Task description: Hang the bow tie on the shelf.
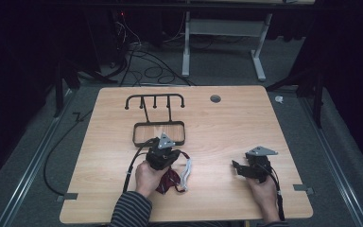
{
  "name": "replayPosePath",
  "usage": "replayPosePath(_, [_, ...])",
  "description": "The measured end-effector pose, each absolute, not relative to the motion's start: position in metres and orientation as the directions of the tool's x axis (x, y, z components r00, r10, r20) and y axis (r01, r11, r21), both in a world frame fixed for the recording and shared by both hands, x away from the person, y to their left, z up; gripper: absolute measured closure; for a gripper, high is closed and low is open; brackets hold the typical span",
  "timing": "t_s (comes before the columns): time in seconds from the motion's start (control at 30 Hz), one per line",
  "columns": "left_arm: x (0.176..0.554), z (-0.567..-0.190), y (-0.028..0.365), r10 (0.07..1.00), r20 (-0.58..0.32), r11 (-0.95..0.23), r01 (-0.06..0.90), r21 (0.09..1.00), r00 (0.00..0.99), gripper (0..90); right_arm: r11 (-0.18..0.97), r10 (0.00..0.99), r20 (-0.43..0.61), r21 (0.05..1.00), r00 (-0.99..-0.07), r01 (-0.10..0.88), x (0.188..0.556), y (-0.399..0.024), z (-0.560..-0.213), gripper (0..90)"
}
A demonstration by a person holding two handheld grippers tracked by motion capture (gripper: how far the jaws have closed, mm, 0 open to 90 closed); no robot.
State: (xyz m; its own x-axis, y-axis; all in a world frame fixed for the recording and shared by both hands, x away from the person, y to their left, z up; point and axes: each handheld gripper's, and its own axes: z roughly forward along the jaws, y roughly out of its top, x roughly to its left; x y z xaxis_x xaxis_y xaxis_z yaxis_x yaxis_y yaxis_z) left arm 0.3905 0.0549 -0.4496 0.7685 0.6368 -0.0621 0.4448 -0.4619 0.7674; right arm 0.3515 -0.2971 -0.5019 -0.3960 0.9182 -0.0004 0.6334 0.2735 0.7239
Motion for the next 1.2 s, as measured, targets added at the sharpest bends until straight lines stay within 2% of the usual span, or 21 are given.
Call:
replayPosePath(0.3, [0.383,-0.427,0.079,0.687,-0.076,-0.351,0.421,0.836,0.722,90.0,0.276,0.918,-0.003,0.722,-0.396,0.634,0.351,-0.297,-0.502,33.8])
replayPosePath(0.6, [0.381,-0.415,0.096,0.72,-0.088,-0.298,0.422,0.856,0.688,90.0,0.276,0.918,-0.003,0.722,-0.397,0.634,0.351,-0.297,-0.502,33.7])
replayPosePath(1.2, [0.376,-0.4,0.109,0.742,-0.067,-0.277,0.396,0.875,0.667,90.0,0.274,0.918,-0.001,0.723,-0.396,0.634,0.351,-0.297,-0.502,33.8])
